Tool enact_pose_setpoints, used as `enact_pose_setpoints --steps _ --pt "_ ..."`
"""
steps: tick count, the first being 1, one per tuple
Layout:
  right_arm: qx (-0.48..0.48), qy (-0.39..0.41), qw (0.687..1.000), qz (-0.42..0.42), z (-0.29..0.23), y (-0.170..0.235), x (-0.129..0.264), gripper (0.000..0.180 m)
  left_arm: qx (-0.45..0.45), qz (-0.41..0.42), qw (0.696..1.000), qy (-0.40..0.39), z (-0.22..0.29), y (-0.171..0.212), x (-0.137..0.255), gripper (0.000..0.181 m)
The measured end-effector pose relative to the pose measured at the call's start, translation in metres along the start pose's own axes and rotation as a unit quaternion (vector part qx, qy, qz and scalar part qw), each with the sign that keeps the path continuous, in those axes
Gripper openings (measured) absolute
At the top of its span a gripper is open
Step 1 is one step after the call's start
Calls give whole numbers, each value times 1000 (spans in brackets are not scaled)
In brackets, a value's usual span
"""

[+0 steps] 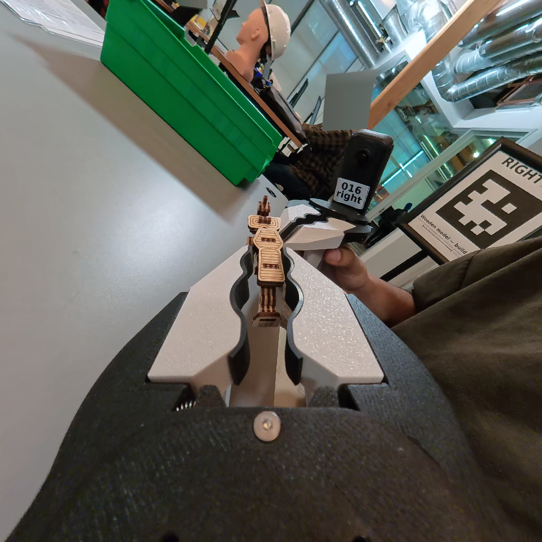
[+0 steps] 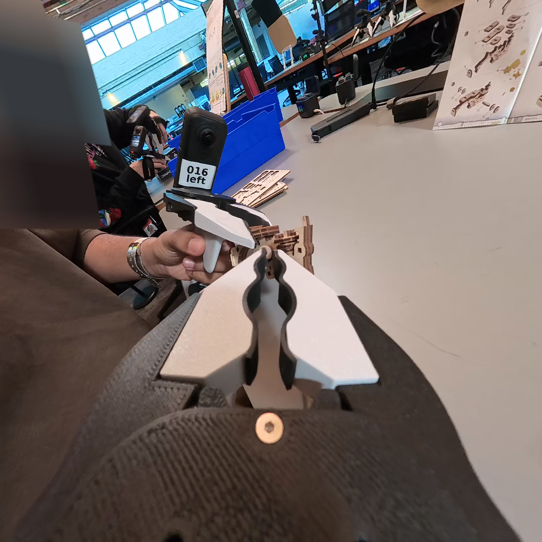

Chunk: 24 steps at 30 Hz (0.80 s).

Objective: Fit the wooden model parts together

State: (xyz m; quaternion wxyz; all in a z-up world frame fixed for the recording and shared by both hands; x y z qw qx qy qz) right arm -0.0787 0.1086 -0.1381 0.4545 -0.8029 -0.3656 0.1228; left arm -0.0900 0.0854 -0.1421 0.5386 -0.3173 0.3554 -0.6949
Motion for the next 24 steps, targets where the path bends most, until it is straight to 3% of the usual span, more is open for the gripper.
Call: enact_pose_setpoints --steps 13,19,24 --pt "25 14 999 19 7 -11 12 17 -8 7 1000 12 1 -5 4 16" --pt "-7 -16 1000 -2 8 -5 13 48 -46 -4 997 62 16 -6 6 16" --pt "-23 -76 997 -6 -12 -3 9 42 -68 -13 993 92 30 -1 4 16"
Point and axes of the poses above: each gripper's, where its closed fingertips meet, x back along the fingers, y out of its underside, z = x × y across the jaws, the point moved 1 cm from there along x, back along the fingers, and after that the axes turned 9 degrees about -x, right-handed, at the moved point
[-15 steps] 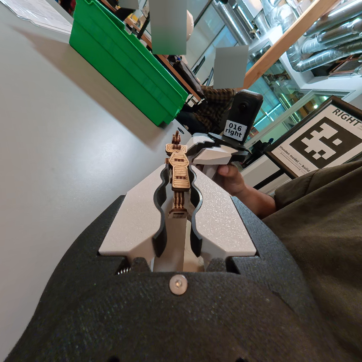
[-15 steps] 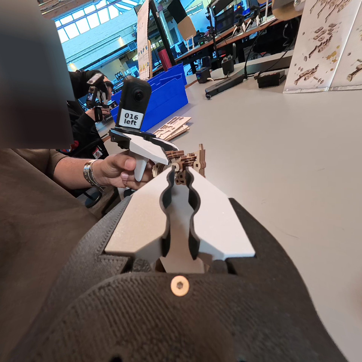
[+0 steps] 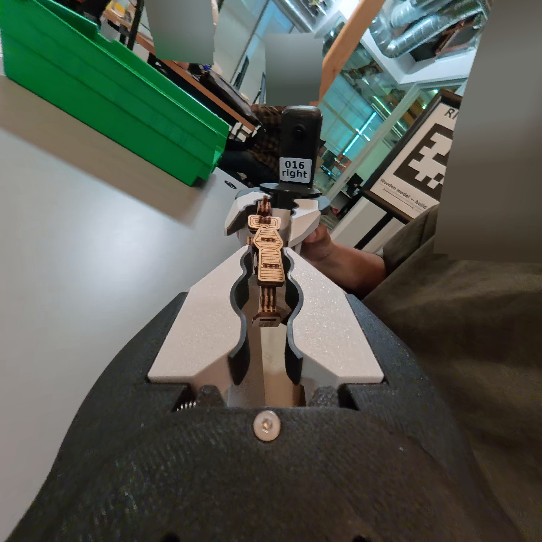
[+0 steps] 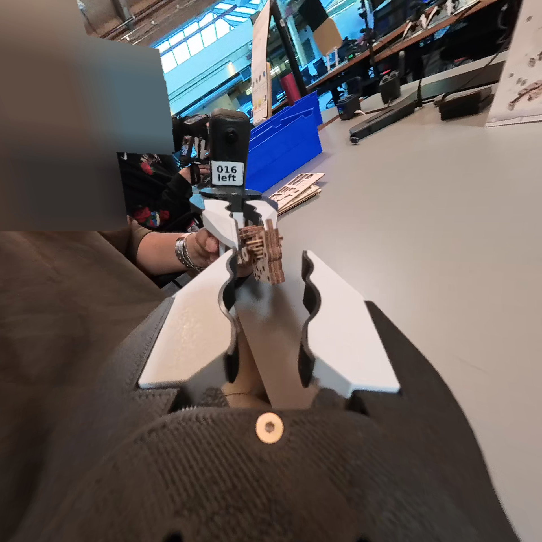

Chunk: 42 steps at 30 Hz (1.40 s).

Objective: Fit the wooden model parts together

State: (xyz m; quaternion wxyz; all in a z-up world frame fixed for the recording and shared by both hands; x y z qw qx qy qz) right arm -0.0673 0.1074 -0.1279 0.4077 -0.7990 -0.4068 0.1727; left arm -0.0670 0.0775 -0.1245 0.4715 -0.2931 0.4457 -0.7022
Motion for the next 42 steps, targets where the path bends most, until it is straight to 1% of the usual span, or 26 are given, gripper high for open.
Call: enact_pose_setpoints --steps 6,8,20,24,28,31,33,36,38,42 --pt "-4 -47 999 -9 -15 3 -1 23 -5 9 1000 18 9 -2 -2 16" --pt "-8 -53 999 -8 -16 2 -1 22 -3 12 1000 19 10 -3 -2 16" --pt "-6 -60 998 -5 -19 1 -1 21 -7 19 1000 21 12 -5 -2 16" --pt "-6 -63 998 -2 -20 0 0 22 -12 22 1000 14 12 -7 -2 23" --pt "1 -62 998 -5 -21 1 -1 22 -24 18 1000 -1 9 -6 -2 34" --pt "12 -58 998 -4 -22 1 -1 22 -44 3 999 -3 11 -2 -4 37" --pt "27 -54 998 -3 -23 0 -1 22 -66 -9 998 -3 15 2 -6 36" --pt "54 -50 997 -7 -26 1 -2 22 -109 -22 994 -9 19 5 -8 28" --pt "73 -48 996 -12 -28 3 -3 22 -129 -25 991 -15 20 6 -9 26" --pt "94 -51 994 -9 -33 3 -4 22 -134 -14 991 -12 23 2 -7 23"
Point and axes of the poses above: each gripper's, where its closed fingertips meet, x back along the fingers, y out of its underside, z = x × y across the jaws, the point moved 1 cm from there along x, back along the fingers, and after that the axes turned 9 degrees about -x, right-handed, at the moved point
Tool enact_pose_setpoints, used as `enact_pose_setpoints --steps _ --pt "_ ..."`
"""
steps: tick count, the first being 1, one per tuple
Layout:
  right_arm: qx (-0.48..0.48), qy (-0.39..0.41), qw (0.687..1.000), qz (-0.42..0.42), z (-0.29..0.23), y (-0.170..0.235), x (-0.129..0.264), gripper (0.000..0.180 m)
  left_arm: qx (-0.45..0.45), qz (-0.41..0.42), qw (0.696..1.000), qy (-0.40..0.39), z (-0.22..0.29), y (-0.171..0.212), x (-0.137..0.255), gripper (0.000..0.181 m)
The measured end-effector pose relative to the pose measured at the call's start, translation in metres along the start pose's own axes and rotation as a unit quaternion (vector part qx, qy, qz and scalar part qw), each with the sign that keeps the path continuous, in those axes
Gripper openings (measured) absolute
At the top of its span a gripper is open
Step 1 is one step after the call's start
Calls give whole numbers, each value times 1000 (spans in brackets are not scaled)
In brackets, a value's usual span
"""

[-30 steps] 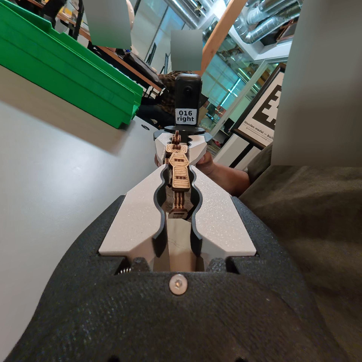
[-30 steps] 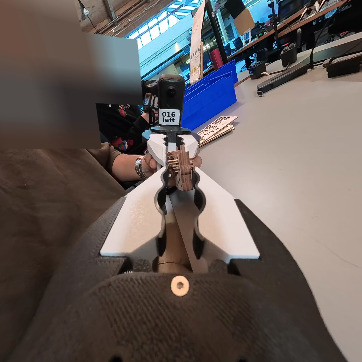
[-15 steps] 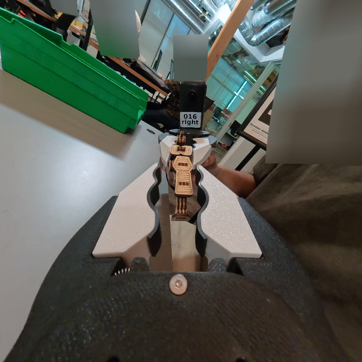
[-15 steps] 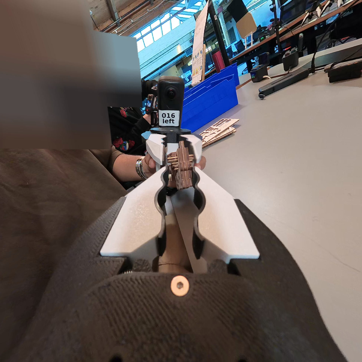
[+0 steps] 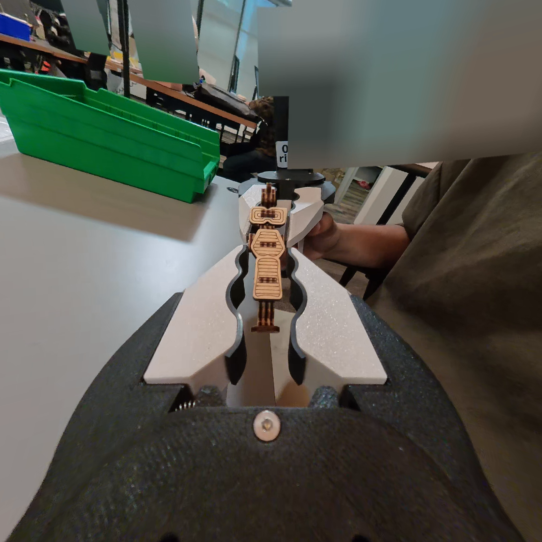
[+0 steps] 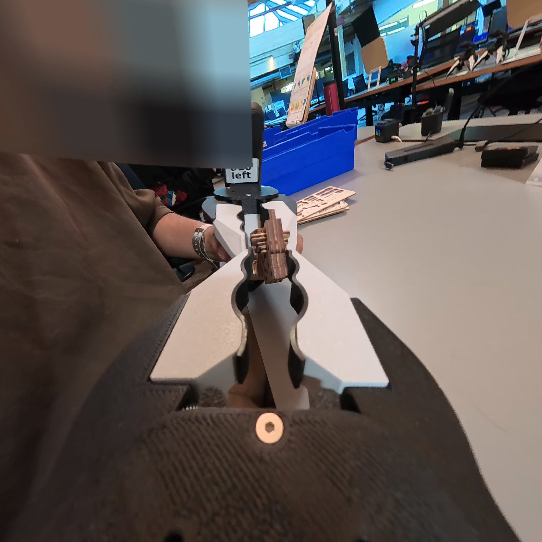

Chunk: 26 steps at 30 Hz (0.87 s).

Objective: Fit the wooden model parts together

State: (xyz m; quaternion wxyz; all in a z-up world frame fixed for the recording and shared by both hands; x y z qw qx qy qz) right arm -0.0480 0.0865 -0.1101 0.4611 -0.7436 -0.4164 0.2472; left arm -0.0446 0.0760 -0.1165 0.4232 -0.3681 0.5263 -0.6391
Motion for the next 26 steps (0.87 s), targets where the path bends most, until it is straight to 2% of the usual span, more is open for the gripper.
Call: enact_pose_setpoints --steps 11,18,26 --pt "0 -7 1000 9 -2 -3 1 22 3 9 1000 2 0 -3 2 21" --pt "-59 -20 998 21 3 -4 2 27 63 16 998 5 -8 -2 2 19" --pt "-78 -17 996 27 8 -5 4 24 107 11 994 17 -9 3 1 19"
Point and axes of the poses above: each gripper's, where its closed fingertips meet, x back along the fingers, y out of its underside, z = x × y across the jaws, the point moved 1 cm from there along x, back along the fingers, and after that the axes turned 9 degrees about -x, right-handed, at the moved point
